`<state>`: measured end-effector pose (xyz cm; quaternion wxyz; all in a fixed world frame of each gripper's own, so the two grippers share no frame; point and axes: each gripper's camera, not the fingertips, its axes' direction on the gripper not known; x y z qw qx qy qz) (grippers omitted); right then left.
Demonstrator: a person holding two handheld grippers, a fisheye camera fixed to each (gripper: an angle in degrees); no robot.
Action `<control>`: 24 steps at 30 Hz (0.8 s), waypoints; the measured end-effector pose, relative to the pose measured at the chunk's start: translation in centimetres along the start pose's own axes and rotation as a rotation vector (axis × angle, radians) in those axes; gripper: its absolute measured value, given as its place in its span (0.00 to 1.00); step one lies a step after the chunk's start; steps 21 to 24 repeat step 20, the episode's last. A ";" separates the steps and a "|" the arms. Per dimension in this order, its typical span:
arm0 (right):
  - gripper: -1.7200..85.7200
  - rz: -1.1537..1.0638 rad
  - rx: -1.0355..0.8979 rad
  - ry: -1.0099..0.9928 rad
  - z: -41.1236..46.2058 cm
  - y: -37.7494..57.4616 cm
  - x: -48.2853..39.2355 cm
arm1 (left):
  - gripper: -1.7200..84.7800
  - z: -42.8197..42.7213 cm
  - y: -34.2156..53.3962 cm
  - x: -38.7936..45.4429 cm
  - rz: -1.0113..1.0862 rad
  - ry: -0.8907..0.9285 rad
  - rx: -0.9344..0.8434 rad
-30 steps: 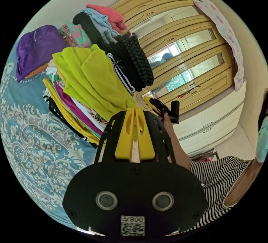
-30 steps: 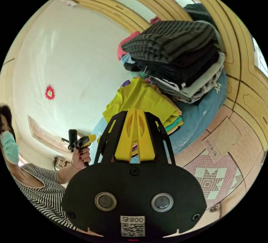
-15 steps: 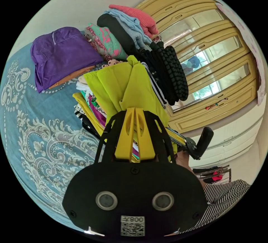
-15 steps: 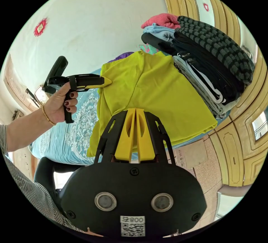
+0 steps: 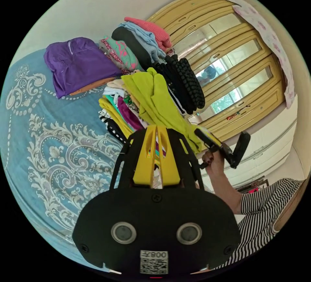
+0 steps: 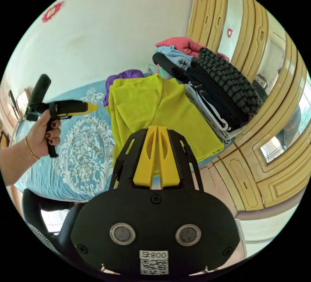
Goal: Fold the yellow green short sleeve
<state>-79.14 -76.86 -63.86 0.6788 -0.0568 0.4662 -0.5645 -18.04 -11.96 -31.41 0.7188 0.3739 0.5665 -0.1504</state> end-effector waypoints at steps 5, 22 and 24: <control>0.04 -0.055 0.229 -0.257 -5.1 -2.2 -6.1 | 0.02 -4.8 11.4 -7.3 -0.153 -0.013 -0.032; 0.12 -0.171 -0.195 -0.343 20.2 -20.0 -28.6 | 0.02 -12.8 35.1 -13.8 -0.264 0.089 -0.110; 0.12 -0.171 -0.195 -0.343 20.2 -20.0 -28.6 | 0.02 -12.8 35.1 -13.8 -0.264 0.089 -0.110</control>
